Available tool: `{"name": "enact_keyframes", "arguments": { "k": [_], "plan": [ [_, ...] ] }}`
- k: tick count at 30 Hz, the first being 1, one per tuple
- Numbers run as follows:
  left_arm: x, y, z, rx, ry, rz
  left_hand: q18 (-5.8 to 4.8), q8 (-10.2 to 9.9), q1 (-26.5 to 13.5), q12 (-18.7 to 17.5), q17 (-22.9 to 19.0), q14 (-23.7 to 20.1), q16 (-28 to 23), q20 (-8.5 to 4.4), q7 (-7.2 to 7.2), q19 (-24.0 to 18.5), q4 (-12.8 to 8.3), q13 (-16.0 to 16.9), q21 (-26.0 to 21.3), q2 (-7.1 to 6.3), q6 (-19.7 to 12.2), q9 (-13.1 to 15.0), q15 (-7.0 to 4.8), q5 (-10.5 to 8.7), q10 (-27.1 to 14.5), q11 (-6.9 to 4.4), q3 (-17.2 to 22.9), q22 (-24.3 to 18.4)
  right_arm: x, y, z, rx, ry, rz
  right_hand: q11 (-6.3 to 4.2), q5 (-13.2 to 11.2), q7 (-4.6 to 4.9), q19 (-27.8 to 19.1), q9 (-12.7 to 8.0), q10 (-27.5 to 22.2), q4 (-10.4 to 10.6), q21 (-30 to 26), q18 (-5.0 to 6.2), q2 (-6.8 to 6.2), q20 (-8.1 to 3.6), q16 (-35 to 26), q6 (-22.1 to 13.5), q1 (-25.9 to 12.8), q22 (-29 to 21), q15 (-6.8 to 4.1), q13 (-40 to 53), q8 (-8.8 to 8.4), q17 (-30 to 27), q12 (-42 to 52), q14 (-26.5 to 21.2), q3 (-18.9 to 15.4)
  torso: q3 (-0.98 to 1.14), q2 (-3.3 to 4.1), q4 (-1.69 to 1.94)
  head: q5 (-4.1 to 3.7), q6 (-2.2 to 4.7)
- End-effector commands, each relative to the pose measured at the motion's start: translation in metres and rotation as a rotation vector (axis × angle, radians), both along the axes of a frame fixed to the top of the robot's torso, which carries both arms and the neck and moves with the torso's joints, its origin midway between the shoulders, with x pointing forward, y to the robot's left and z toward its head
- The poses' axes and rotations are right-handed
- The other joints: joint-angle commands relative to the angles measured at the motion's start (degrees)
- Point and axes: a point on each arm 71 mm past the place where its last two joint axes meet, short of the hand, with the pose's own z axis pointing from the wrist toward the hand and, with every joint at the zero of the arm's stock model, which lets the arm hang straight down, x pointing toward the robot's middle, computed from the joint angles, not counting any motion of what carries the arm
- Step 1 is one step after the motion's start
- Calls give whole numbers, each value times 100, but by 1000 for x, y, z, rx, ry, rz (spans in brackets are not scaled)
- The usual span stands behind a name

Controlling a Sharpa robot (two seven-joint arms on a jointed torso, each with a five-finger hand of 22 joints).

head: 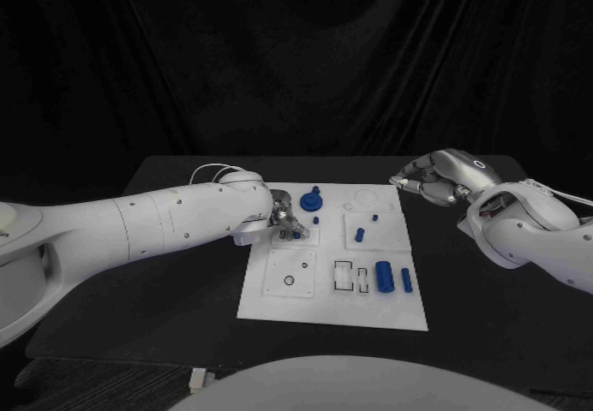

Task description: Assemble the parts on the task board

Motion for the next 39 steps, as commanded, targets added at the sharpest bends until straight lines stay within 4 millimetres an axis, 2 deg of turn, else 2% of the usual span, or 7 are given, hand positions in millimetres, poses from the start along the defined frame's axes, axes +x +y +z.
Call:
{"name": "enact_keyframes", "arguments": {
  "k": [1, 7, 17, 19, 23, 29, 39],
  "plan": [
    [-1, -1, -2, 3, 15, -9, -37, -19, -125, 21, 1507, 595, 15, 56, 42, 604, 95, 1508, 17, -18, -6, 21, 58, -114, 604, 46, -165, 1509, 0, -1, -2, -5, 10, -14, 28, -34, 12, 273, -8, 606, 6, -30, 66, -1, 40, -23, -25, 54, 1180, 44, 1498, -32, -5, 13, 332, -34, 0, 0, -2, 9, 1],
    [-1, -1, -2, 0, 12, -7, -37, 93, -246, 21, 1507, 595, 15, 53, 21, 604, 281, 1508, 17, -10, 25, 152, 50, -136, 604, 38, -430, 1509, 0, -1, -2, -5, 11, -13, 29, -36, 13, 272, -8, 606, 5, -33, 67, -2, 41, -24, -22, 58, 1179, 45, 1498, -33, -7, 13, 332, -40, 2, 1, 3, 0, 1],
    [-1, 0, -1, -12, -2, 1, -37, 153, -201, 21, 1507, 595, 15, 48, 9, 604, 296, 1508, 17, 21, 23, 230, 43, -128, 604, 32, -478, 1509, 0, -2, -3, -6, 12, -16, 29, -37, 13, 271, -9, 606, 6, -35, 68, -2, 41, -26, -22, 59, 1178, 46, 1498, -34, -12, 13, 331, -43, 1, 0, 0, 2, 1],
    [-3, 2, 0, -13, -4, 4, -37, 569, -73, 21, 1507, 595, 15, 18, -35, 604, 366, 1508, 17, 69, -92, 776, 8, -121, 604, -10, -705, 1509, 0, -3, -3, -6, 11, -17, 29, -37, 13, 271, -9, 606, 6, -35, 68, -2, 41, -26, -22, 59, 1178, 46, 1498, -34, -12, 13, 331, -43, 1, -1, 1, -3, 1],
    [-5, 7, 5, -24, -19, 10, -37, 900, -10, 21, 1507, 595, 15, -7, -68, 604, 453, 1508, 17, 91, -209, 1226, -17, -117, 604, -38, -887, 1509, 0, -4, -3, -7, 11, -19, 29, -39, 13, 272, -9, 606, 7, -33, 67, -2, 41, -23, -22, 59, 1179, 46, 1498, -35, -5, 13, 332, -46, 1, 0, 1, -5, 1],
    [-2, 16, 36, -60, -93, 15, -37, 1292, 185, 21, 1507, 595, 15, -47, -116, 604, 547, 1508, 17, 149, -361, 1767, -57, -119, 604, -80, -1134, 1509, -1, -5, -2, -8, 13, -22, 29, -40, 13, 273, -9, 606, 8, -29, 66, -3, 42, -16, -23, 58, 1180, 46, 1498, -36, 10, 13, 335, -49, 0, 1, 0, -45, 1],
    [17, 33, 88, -49, -178, 25, -37, 1367, 316, 21, 1507, 595, 15, -60, -144, 604, 565, 1508, 17, 208, -360, 1879, -67, -104, 604, -97, -1208, 1509, 0, -4, -2, -4, 9, -14, 29, -41, 13, 274, -10, 606, 9, -25, 65, -3, 42, -18, -23, 57, 1181, 46, 1498, -37, 5, 13, 334, -51, 2, -4, -2, -81, 1]
  ]
}}
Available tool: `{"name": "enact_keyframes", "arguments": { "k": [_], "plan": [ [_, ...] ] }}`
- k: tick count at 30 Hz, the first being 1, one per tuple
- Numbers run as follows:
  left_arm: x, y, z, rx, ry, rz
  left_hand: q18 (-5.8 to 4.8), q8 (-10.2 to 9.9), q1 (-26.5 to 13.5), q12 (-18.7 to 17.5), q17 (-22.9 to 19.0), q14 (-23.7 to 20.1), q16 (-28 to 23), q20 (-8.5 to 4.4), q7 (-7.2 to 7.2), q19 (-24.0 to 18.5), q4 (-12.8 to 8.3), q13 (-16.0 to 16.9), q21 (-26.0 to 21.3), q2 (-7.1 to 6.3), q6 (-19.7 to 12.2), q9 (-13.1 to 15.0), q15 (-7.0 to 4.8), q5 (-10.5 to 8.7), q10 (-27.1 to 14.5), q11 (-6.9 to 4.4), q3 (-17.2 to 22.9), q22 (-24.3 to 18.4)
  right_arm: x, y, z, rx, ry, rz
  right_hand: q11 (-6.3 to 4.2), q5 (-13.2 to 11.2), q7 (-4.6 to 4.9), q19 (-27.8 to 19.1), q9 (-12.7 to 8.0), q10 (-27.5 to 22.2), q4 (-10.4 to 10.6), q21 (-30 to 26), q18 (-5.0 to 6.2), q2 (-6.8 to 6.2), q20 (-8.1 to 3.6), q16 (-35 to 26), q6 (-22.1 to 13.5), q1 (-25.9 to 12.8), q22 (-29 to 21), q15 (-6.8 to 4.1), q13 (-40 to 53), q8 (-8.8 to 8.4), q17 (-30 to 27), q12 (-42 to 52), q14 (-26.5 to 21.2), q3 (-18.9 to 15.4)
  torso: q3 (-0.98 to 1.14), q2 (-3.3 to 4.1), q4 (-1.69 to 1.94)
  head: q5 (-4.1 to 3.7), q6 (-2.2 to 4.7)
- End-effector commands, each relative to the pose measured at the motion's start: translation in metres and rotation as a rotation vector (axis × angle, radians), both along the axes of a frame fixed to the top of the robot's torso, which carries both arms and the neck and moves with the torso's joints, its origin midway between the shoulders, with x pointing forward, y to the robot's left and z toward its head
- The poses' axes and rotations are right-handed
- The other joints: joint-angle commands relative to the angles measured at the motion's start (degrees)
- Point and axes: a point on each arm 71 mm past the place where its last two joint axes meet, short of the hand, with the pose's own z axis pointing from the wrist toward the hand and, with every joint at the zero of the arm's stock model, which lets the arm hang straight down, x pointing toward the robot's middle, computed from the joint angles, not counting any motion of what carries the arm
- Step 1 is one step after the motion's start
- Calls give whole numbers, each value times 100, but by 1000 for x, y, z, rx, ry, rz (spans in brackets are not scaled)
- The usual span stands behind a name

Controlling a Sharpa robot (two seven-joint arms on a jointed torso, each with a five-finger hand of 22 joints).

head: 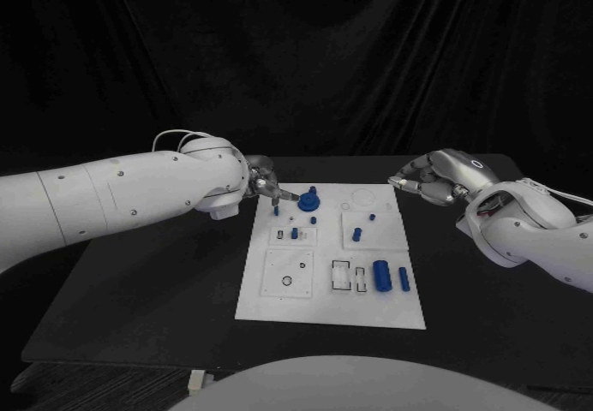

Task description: Assemble the parts on the task board

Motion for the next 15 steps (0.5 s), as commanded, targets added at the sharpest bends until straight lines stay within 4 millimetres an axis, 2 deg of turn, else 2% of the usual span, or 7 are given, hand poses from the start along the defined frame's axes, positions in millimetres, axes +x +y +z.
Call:
{"name": "enact_keyframes", "arguments": {
  "k": [1, 2, 6, 8, 10, 12, 15],
  "plan": [
    [7, 1, 6, 3, -9, 0, -36, -10, 84, 21, 1509, 603, 15, -40, -23, 584, -14, 1509, 17, -2, 0, -34, -34, -1, 595, -43, -19, 1510, 0, 1, -1, 1, 2, -4, 30, -19, 13, 274, -5, 607, -8, -25, 65, -2, 42, -18, -23, 57, 1184, 46, 1498, -37, 0, 13, 334, -34, 2, 1, -1, -11, 1],
    [10, 2, 6, 9, -6, 2, -36, -49, 105, 21, 1509, 603, 15, -40, -22, 584, -10, 1509, 17, 7, 12, -71, -35, 0, 595, -43, -28, 1510, 0, 1, -1, 2, 2, -1, 29, -21, 13, 275, -5, 607, -7, -23, 65, -3, 42, -18, -23, 55, 1184, 46, 1498, -38, 0, 13, 334, -39, 1, 6, 1, -17, 1],
    [22, 8, 2, 34, 11, 16, -36, -802, 275, 21, 1509, 603, 15, 17, 89, 584, 33, 1509, 17, 97, 120, -887, 35, 8, 595, 35, -188, 1510, -2, 3, 0, 7, -2, 10, 28, -21, 13, 274, -5, 607, -7, -25, 65, -4, 42, -18, -22, 55, 1184, 46, 1498, -38, 1, 13, 334, -40, 2, -1, -2, -16, 1],
    [26, 11, -4, 41, 21, 27, -36, -1040, 308, 21, 1509, 603, 15, 38, 138, 584, 29, 1509, 17, 116, 57, -1147, 62, 14, 595, 78, -219, 1510, -2, 4, 0, 8, -3, 14, 28, -20, 11, 275, -5, 607, -8, -22, 65, -5, 42, -19, -21, 56, 1185, 46, 1498, -38, -1, 13, 334, -42, 3, -7, 3, -21, 1],
    [30, 14, -9, 44, 25, 37, -36, -1485, 393, 21, 1509, 603, 15, 113, 245, 584, 12, 1509, 17, 149, 5, -1732, 143, 31, 595, 172, -266, 1510, -3, 5, 0, 9, -2, 15, 28, -20, 11, 275, -5, 607, -8, -22, 65, -5, 42, -19, -21, 56, 1185, 46, 1498, -38, -1, 13, 334, -42, 3, -5, 3, -25, 1],
    [35, 18, -17, 46, 30, 52, -36, -1772, 466, 21, 1509, 603, 15, 157, 299, 584, -6, 1509, 17, 184, 62, -2225, 187, 55, 595, 223, -307, 1510, -2, 5, 0, 8, -2, 16, 28, -20, 11, 275, -5, 607, -8, -22, 65, -5, 42, -19, -21, 56, 1185, 46, 1498, -38, -1, 13, 334, -42, 7, -7, -2, -15, 1],
    [39, 22, -23, 44, 30, 65, -36, -1871, 528, 21, 1509, 603, 15, 241, 429, 584, -13, 1509, 17, 229, -254, -2866, 313, 61, 595, 328, -350, 1510, -2, 5, 0, 8, -2, 16, 28, -20, 11, 275, -5, 607, -8, -22, 65, -5, 42, -19, -21, 56, 1185, 46, 1498, -38, -1, 13, 334, -42, 5, 3, -4, -7, 1]
  ]
}}
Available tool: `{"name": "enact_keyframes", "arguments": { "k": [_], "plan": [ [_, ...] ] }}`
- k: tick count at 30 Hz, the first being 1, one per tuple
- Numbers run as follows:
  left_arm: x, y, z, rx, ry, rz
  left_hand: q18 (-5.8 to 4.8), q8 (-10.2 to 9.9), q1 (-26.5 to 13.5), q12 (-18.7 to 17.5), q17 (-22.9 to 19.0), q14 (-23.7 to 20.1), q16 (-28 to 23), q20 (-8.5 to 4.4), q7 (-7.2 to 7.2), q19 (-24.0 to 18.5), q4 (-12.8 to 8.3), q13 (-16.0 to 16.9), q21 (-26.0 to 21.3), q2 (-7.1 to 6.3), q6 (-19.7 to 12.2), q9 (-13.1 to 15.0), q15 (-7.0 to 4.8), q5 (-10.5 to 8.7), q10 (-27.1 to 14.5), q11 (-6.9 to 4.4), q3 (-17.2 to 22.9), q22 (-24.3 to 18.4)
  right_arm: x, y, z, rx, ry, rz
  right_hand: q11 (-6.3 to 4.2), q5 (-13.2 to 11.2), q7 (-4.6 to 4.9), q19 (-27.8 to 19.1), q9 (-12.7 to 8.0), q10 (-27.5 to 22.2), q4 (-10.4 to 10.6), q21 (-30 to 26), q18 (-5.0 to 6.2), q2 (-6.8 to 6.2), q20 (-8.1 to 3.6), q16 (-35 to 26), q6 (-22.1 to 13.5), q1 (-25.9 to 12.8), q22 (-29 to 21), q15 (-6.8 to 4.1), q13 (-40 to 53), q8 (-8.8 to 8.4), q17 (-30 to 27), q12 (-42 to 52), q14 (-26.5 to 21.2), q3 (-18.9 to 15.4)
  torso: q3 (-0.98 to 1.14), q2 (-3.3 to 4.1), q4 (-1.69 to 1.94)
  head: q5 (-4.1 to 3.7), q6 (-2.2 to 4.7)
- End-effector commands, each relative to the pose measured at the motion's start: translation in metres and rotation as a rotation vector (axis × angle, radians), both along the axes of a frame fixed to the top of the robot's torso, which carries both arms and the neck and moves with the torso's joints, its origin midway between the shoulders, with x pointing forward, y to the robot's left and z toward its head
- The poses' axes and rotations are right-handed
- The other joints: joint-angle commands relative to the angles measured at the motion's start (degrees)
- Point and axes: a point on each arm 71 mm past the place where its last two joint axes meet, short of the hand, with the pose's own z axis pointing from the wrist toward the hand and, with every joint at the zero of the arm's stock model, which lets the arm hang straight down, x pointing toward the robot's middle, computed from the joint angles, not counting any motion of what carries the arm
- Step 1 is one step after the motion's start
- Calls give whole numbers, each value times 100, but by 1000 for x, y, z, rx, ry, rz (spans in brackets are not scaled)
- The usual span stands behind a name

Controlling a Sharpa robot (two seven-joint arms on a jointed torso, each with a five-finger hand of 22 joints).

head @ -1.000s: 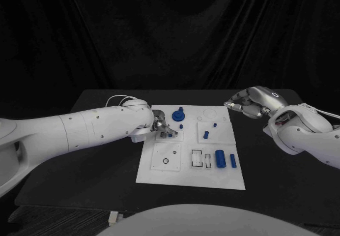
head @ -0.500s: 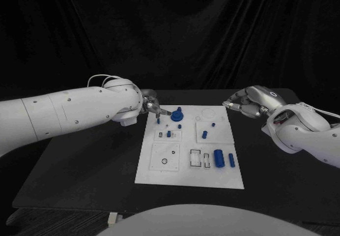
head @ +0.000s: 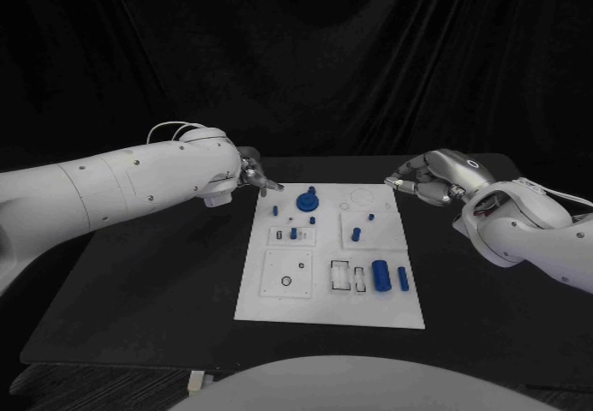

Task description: Assemble the parts on the task board

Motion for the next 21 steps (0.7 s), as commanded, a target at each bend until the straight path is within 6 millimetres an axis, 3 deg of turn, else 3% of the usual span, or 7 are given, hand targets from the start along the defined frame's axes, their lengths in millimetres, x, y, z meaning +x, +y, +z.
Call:
{"name": "enact_keyframes", "arguments": {
  "k": [1, 5, 7, 12, 14, 17, 21],
  "plan": [
    [3, 0, -7, -22, 13, -29, -36, -66, 112, 21, 1509, 614, 15, 127, 122, 602, -28, 1509, 17, 39, -370, -619, 123, 30, 601, 139, -64, 1505, -1, 1, 0, 1, -1, 2, 28, -20, 11, 275, -6, 607, 8, -22, 64, -5, 42, -19, -21, 56, 1185, 46, 1498, -38, 0, 13, 334, -26, 1, 7, -3, 16, 1],
    [9, 5, -14, -28, 4, -14, -36, -53, 249, 21, 1509, 614, 15, 207, 227, 602, -77, 1509, 17, 104, -846, -1471, 181, 52, 601, 183, -81, 1505, 0, 1, -1, -1, 2, 0, 28, -18, 10, 273, -6, 607, 7, -30, 66, -5, 43, -22, -18, 58, 1183, 45, 1498, -37, -9, 13, 333, -29, -4, 13, 2, 23, 1],
    [11, 7, -16, -30, 0, -8, -36, -31, 296, 21, 1509, 614, 15, 35, -94, 602, -83, 1509, 17, 145, -1108, -1955, -63, 45, 601, -71, -93, 1505, 0, 0, -1, -2, 3, -1, 28, -18, 10, 273, -6, 607, 7, -30, 66, -5, 43, -22, -18, 58, 1183, 45, 1498, -37, -9, 13, 333, -29, -2, 10, 3, 20, 1],
    [14, 9, -19, -29, -2, 0, -36, -58, 337, 21, 1509, 614, 15, -18, -88, 602, -107, 1509, 17, 146, -1166, -2195, -65, 41, 601, -102, -103, 1505, 1, 0, -1, -4, 4, -3, 28, -14, 6, 271, -2, 607, 5, -35, 67, -3, 43, -29, 3, 63, 1181, 45, 1498, -29, -23, 13, 331, -32, -5, 15, 10, 23, 1],
    [15, 9, -20, -28, -1, 1, -36, -27, 346, 21, 1509, 614, 15, -4, 36, 602, -119, 1509, 17, 129, -1107, -2271, -24, 87, 601, -25, -118, 1505, 1, 0, -2, -4, 5, -3, 28, -13, 6, 270, -1, 607, 5, -39, 68, -2, 43, -29, 6, 64, 1180, 45, 1498, -27, -23, 13, 331, -33, -5, 12, 4, 35, 1],
    [15, 10, -23, -24, 12, -1, -36, 295, 361, 21, 1509, 614, 15, 136, 173, 602, -148, 1509, 17, 113, -445, -2263, 165, 227, 601, 185, -144, 1505, 1, 0, -2, -4, 4, -3, 28, -12, 6, 263, -1, 607, 4, -58, 73, -2, 43, -37, 8, 65, 1174, 45, 1498, -27, -41, 13, 328, -33, -2, 9, 4, 32, 1],
    [16, 9, -26, -23, 24, -7, -36, 468, 349, 21, 1509, 614, 15, 166, 113, 602, -149, 1509, 17, 109, -170, -2191, 150, 233, 601, 146, -170, 1505, 2, -1, -2, -5, 3, -4, 27, -12, 6, 263, -1, 607, 4, -61, 74, -2, 43, -37, 8, 65, 1173, 45, 1498, -27, -41, 13, 328, -34, -3, 6, 2, 24, 1]
  ]
}}
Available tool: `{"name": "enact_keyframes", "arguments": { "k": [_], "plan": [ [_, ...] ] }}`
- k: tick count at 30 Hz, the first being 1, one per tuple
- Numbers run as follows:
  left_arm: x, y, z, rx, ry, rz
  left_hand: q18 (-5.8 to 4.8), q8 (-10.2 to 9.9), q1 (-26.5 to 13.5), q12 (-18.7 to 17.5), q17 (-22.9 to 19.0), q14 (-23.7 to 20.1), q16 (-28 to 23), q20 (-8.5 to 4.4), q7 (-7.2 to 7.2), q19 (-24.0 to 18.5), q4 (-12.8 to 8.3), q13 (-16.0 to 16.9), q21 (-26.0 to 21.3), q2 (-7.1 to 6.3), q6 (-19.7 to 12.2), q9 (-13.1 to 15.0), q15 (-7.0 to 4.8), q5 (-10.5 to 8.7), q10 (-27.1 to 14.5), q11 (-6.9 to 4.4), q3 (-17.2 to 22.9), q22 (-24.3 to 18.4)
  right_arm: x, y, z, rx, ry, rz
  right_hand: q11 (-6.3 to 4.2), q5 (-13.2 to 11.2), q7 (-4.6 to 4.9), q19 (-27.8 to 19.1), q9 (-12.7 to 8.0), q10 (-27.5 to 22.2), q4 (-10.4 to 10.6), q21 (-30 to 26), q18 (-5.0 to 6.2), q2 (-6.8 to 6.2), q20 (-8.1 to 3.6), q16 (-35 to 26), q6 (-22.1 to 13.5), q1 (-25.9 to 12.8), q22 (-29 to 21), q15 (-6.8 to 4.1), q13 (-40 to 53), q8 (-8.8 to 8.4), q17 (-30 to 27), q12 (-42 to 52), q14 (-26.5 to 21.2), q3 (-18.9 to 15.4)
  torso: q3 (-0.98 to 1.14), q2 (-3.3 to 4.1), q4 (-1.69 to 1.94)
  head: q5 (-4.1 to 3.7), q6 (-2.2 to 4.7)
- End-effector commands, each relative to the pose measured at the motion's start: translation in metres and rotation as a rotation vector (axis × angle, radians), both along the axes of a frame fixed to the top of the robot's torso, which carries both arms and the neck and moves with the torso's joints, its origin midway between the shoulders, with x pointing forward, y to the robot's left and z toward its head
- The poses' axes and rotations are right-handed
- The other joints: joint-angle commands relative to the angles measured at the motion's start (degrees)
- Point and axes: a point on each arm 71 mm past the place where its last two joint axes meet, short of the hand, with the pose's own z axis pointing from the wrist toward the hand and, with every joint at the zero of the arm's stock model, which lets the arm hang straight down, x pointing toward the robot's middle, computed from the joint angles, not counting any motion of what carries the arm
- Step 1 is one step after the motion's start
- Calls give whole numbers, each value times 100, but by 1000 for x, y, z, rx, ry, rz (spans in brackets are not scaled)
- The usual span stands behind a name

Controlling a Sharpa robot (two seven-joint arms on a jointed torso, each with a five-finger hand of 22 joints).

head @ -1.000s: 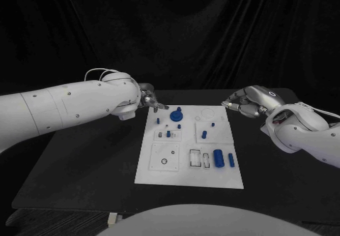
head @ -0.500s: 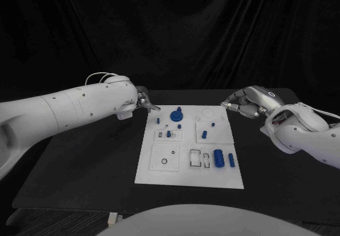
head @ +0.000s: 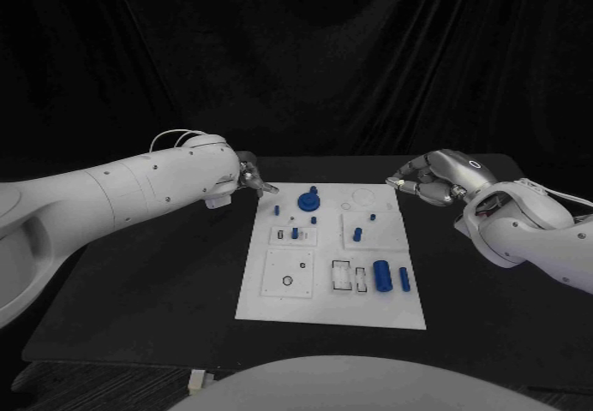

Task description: Assemble the parts on the task board

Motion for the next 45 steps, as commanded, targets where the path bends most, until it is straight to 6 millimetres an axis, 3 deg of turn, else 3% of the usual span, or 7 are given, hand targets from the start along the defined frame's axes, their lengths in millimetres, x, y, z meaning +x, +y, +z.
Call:
{"name": "enact_keyframes", "arguments": {
  "k": [1, 7, 11, 13, 15, 31, 45],
  "plan": [
    [-1, -4, -3, -19, 20, -38, -37, 134, 50, 21, 1509, 595, 15, 36, -49, 593, -15, 1509, 17, -6, 169, 81, -5, 18, 605, -26, -28, 1506, 0, 0, -1, -2, 2, -2, 28, -12, 6, 263, -2, 607, 4, -17, 74, -2, 43, -37, 8, 65, 1173, 45, 1497, -27, -5, 13, 328, -34, 1, -4, -2, -4, 1],
    [-1, -7, -9, -23, 44, -59, -37, 589, -24, 21, 1509, 595, 15, -36, -181, 593, 39, 1509, 17, -14, 346, 582, -95, -49, 605, -135, -117, 1506, 0, -1, -1, -2, 2, -4, 26, -10, 8, 263, -1, 607, 2, -16, 74, -4, 43, -39, 10, 69, 1174, 46, 1497, -27, -8, 13, 327, -35, 1, -2, -1, 2, 1],
    [-1, -9, -11, -25, 53, -70, -37, 1292, -72, 21, 1509, 595, 15, -105, -280, 593, 134, 1509, 17, -18, 91, 1661, -189, -130, 605, -212, -228, 1506, 0, -1, -1, -2, 2, -4, 26, -10, 8, 263, -1, 607, 2, -16, 74, -4, 43, -39, 10, 69, 1174, 46, 1497, -27, -8, 13, 327, -35, 1, 1, -2, 13, 1],
    [-2, -11, -12, -27, 57, -76, -37, 1433, -78, 21, 1509, 595, 15, -126, -278, 593, 148, 1509, 17, -12, -6, 1903, -180, -135, 605, -234, -247, 1506, 0, -1, -1, -2, 2, -4, 26, -10, 8, 263, -1, 607, 2, -16, 74, -4, 43, -39, 10, 69, 1174, 46, 1497, -27, -8, 13, 327, -35, 0, 3, 1, 7, 1],
    [-2, -12, -12, -27, 62, -80, -37, 1728, -73, 21, 1509, 595, 15, -146, -309, 593, 162, 1509, 17, 7, -161, 2411, -201, -130, 605, -253, -274, 1506, 0, -1, -1, -2, 2, -3, 25, -7, 10, 264, -2, 607, 0, -14, 73, -7, 43, -36, 10, 73, 1174, 46, 1497, -28, -2, 13, 328, -38, -1, 4, -3, 8, 1],
    [-4, -22, -19, -17, 101, -102, -37, 1819, -111, 21, 1509, 595, 15, -148, -304, 593, 181, 1509, 17, 23, -303, 2681, -199, -117, 605, -250, -309, 1506, -1, -2, -2, -3, 5, -4, 26, -4, 10, 263, -3, 607, -1, -14, 73, -11, 43, -35, 9, 77, 1174, 45, 1497, -30, 0, 13, 328, -43, 2, -2, -1, -1, 1],
    [-7, -28, -25, 4, 140, -108, -37, 1908, 21, 21, 1509, 595, 15, -145, -308, 593, 108, 1509, 17, 50, -428, 3041, -197, 240, 605, -251, -260, 1506, -1, -3, -3, -4, 6, -4, 26, -4, 10, 263, -3, 607, -1, -14, 73, -11, 43, -35, 9, 77, 1174, 45, 1497, -30, 0, 13, 328, -43, 3, -4, -4, 8, 1]
  ]
}}
